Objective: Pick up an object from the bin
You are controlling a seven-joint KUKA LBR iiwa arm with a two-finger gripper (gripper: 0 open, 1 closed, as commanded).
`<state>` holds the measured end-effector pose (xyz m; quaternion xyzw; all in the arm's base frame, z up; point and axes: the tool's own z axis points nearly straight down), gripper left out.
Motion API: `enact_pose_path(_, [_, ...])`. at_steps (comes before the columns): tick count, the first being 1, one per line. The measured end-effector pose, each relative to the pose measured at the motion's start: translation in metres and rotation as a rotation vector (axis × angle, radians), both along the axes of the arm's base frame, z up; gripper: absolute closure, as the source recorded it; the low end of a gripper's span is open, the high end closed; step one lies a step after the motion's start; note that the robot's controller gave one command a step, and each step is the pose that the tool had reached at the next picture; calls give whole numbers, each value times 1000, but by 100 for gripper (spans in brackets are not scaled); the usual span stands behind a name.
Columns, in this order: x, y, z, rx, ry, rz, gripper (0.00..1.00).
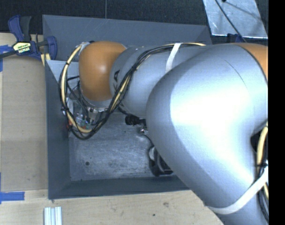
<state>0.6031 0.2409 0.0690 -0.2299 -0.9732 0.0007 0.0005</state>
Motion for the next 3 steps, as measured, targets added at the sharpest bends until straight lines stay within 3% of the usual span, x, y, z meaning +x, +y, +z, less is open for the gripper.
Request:
enact_pose_path(1, [1,0,1,0,-3,0,100])
enact_pose_path(3, [4,-1,66,3,-7,-2,100])
